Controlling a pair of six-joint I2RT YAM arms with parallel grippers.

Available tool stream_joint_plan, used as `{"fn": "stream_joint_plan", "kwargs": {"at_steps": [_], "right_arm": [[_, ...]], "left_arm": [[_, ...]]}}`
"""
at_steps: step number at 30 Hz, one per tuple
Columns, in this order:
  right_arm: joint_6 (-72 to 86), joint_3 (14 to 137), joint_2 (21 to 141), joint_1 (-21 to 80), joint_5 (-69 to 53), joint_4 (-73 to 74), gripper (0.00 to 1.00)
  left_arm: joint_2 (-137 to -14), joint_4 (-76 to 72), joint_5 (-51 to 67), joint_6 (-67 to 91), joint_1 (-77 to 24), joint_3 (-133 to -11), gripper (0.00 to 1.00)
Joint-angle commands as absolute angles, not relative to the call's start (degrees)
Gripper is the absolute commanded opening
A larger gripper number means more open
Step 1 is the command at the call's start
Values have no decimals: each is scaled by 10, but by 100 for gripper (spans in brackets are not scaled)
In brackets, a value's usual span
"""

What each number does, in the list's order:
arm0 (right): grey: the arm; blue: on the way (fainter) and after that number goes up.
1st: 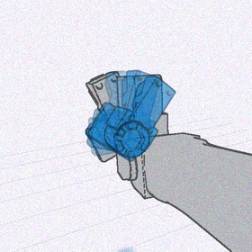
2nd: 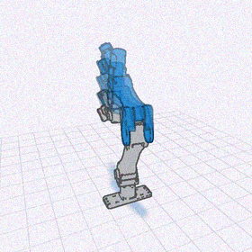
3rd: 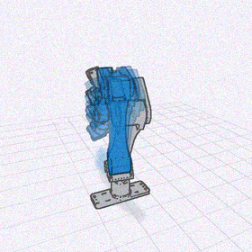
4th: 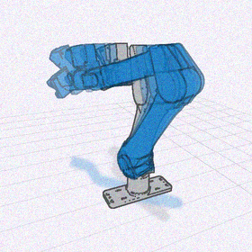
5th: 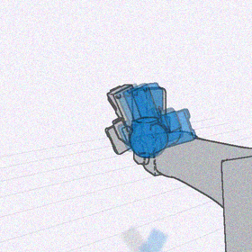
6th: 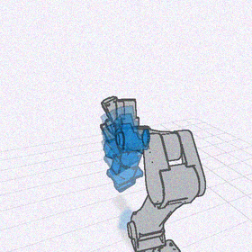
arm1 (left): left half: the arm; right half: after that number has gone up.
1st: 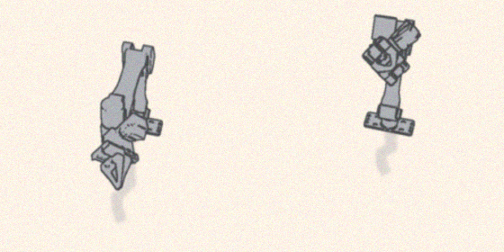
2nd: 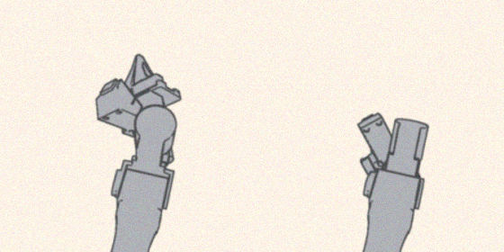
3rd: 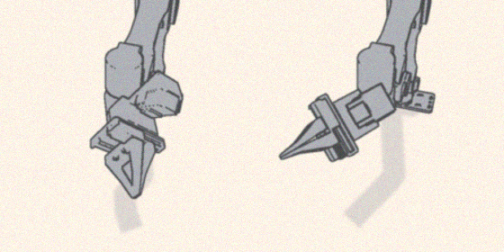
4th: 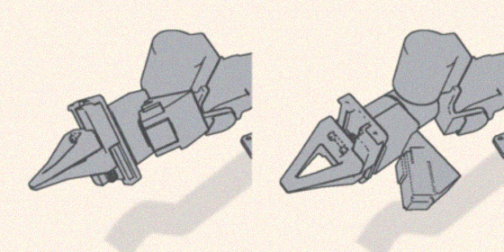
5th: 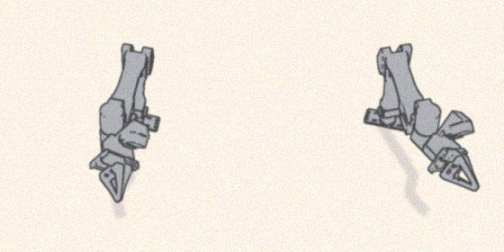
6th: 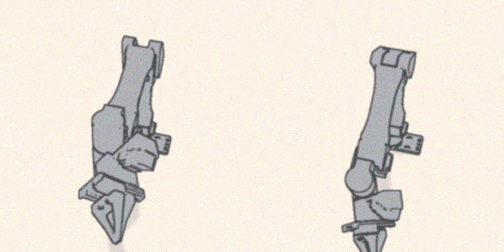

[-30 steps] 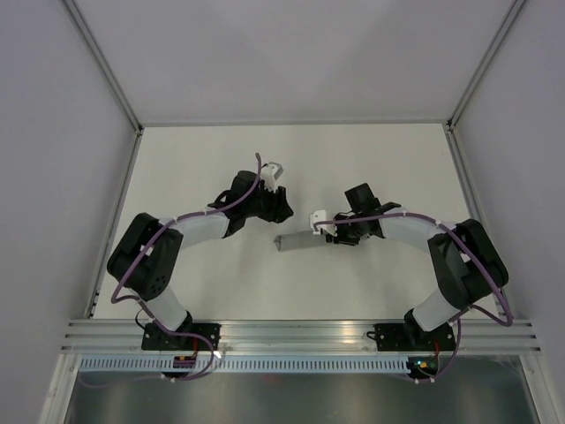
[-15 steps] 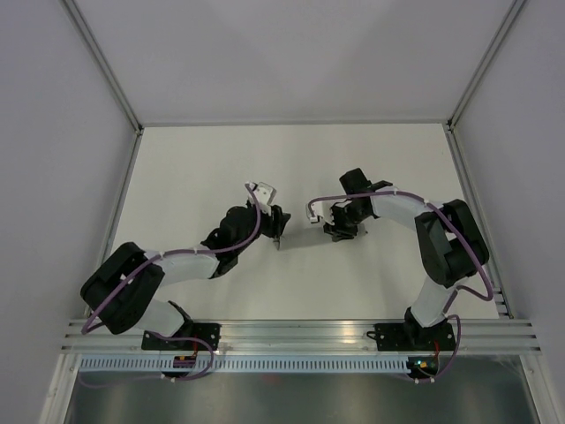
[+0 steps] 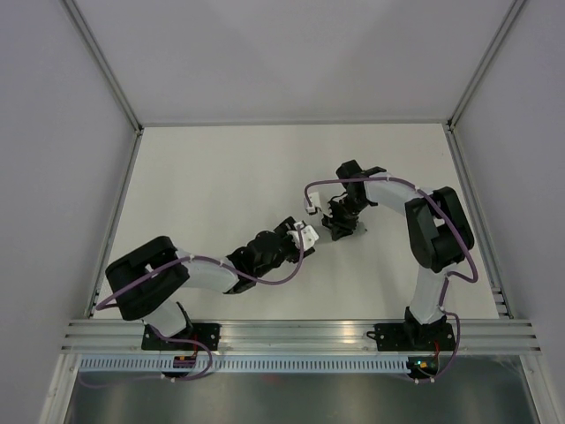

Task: Fold the napkin, place the utensils inside, and roll it up
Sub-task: Roll the napkin at the center of the board.

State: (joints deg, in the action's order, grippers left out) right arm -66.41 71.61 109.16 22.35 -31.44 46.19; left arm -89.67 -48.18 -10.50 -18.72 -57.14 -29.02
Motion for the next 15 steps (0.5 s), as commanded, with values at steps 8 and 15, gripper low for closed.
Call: {"fn": "stream_joint_plan", "kwargs": {"at_steps": [8, 15], "right_arm": [[-690, 743, 1156, 216, -301, 506, 20], [-693, 768, 1179, 213, -303, 527, 20]], "left_arm": [[-998, -388, -48, -375, -605, -409, 69], [-1048, -342, -28, -422, -606, -453, 71]]}}
